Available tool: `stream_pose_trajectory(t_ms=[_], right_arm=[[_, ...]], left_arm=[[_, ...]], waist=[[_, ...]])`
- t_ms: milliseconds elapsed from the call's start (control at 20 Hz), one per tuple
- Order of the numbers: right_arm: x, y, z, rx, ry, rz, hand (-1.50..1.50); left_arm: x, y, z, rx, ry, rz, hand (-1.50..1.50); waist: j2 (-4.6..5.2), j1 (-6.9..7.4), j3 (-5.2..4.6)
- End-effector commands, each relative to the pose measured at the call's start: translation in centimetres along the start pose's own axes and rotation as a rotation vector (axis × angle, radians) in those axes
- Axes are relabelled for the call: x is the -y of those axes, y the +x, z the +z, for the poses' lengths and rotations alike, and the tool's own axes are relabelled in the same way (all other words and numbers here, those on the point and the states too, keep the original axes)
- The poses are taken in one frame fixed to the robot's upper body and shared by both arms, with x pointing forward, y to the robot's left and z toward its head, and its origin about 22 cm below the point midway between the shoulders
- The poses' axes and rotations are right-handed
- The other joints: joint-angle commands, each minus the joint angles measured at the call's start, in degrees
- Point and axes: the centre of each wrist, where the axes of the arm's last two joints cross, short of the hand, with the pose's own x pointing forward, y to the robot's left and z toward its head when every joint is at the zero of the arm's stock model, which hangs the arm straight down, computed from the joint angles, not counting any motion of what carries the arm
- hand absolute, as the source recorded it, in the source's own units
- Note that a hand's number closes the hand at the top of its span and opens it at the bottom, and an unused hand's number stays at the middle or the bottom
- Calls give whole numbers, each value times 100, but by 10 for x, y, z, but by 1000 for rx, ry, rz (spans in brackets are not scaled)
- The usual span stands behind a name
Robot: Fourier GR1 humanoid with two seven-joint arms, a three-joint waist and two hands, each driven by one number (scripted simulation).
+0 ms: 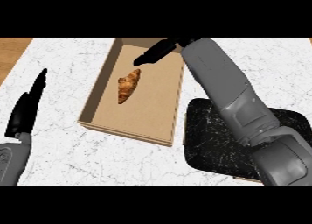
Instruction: Pick the croissant from the tray and place it in the cardboard box
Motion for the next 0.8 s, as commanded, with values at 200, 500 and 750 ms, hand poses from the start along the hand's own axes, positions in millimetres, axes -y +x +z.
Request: stream_pose_trajectory(t_ms=[200,500,750], right_arm=[[70,-24,33,-41,-79,-11,-150],[128,-30,63,-48,-68,33,-150],[171,-32,91,-61,5,87,-150]], left_arm=[[-7,-10,8,-17,41,-7,0],[-12,-4,13,-2,16,9,0],[-1,0,10,15,22,14,0]], waist=[[37,-108,4],[33,-55,15],[90,-83,19]])
